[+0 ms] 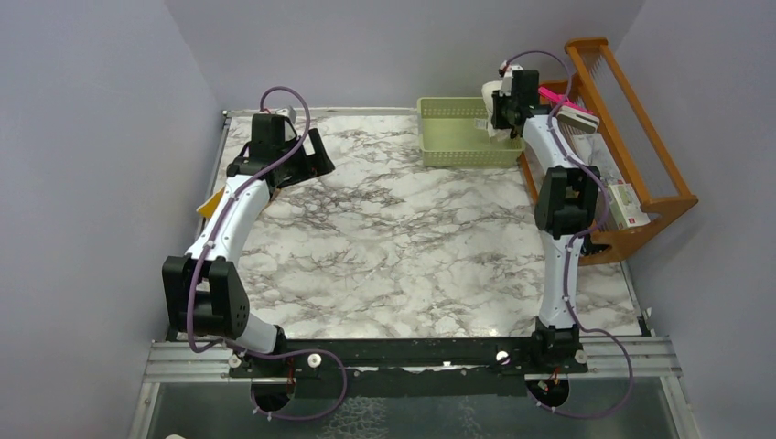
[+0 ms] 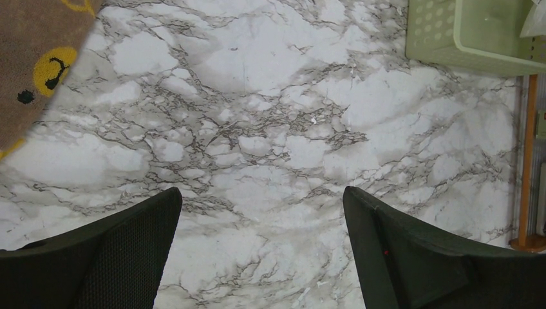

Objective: Roll the towels
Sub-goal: Place the towel in the bin.

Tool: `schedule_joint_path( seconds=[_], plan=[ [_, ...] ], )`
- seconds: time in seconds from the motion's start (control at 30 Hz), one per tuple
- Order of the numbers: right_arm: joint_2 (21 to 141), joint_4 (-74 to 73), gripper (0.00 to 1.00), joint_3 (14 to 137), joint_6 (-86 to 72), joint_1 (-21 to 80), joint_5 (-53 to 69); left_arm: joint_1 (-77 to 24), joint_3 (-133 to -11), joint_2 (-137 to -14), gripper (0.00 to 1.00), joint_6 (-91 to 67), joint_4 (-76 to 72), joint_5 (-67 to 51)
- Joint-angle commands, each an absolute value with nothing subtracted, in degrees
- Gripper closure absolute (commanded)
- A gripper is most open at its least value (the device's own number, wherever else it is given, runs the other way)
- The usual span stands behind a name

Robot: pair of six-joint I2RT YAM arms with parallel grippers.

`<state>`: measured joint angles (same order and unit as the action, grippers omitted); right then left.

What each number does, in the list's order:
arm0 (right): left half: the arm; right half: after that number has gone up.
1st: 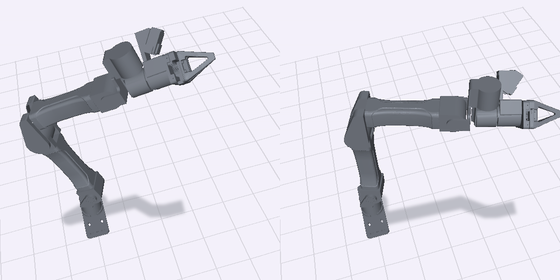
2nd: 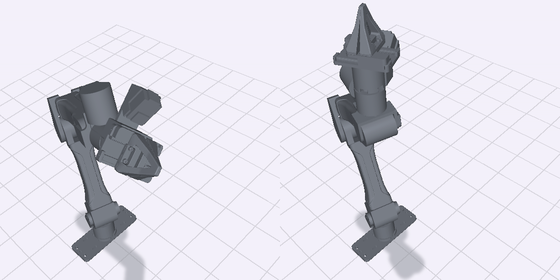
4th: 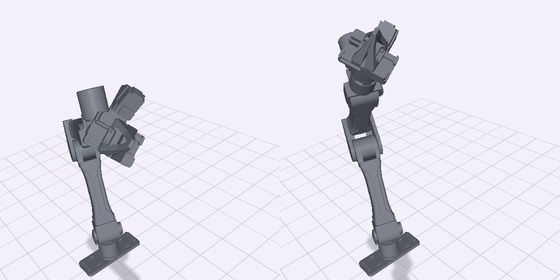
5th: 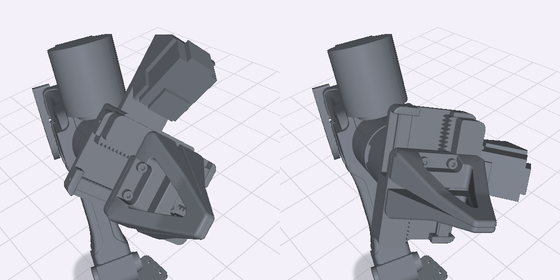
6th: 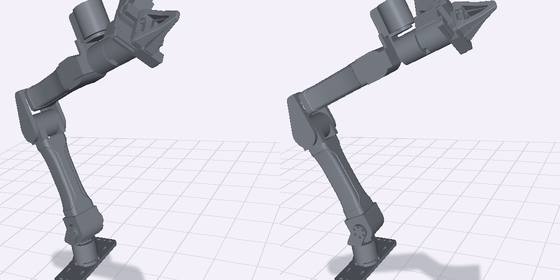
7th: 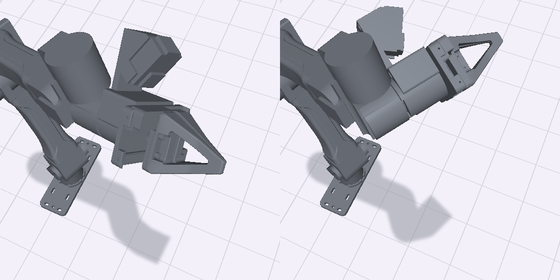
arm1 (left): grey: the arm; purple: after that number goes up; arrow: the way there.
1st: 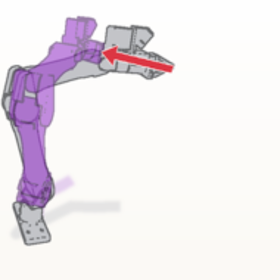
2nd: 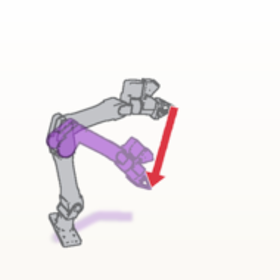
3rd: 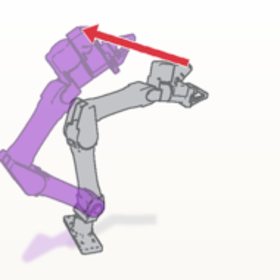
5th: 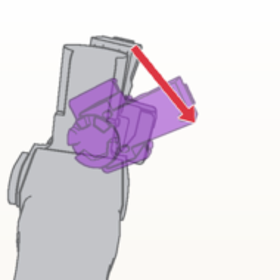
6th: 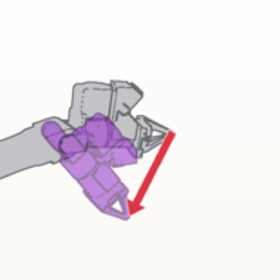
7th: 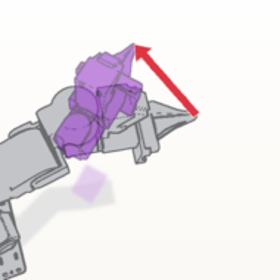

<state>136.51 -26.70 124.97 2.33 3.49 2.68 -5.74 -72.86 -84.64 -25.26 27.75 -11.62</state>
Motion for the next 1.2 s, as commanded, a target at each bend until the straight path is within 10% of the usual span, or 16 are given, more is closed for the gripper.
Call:
schedule_joint_path(
  seconds=[0.0, 0.23, 0.8, 1.17],
  plan=[
    [137.6, -27.4, 0.99, 122.3, 5.0, 3.2, -4.0, -5.6, -72.2, -85.7, 0.01, -24.3, 27.1, -13.3],
    [140.7, -29.6, 0.97, 125.2, 7.4, 3.2, -8.4, -5.6, -72.2, -86.9, 0.01, -24.4, 27.1, -14.0],
    [138.8, -30.7, 0.19, 126.7, 7.7, 3.2, 0.1, -5.6, -71.5, -86.8, 0.01, -24.3, 27.8, -16.3],
    [131.2, -27.2, 0.15, 124.6, 7.5, 3.9, -1.3, -5.1, -71.7, -87.2, 0.01, -23.4, 28.8, -12.6]
  ],
)
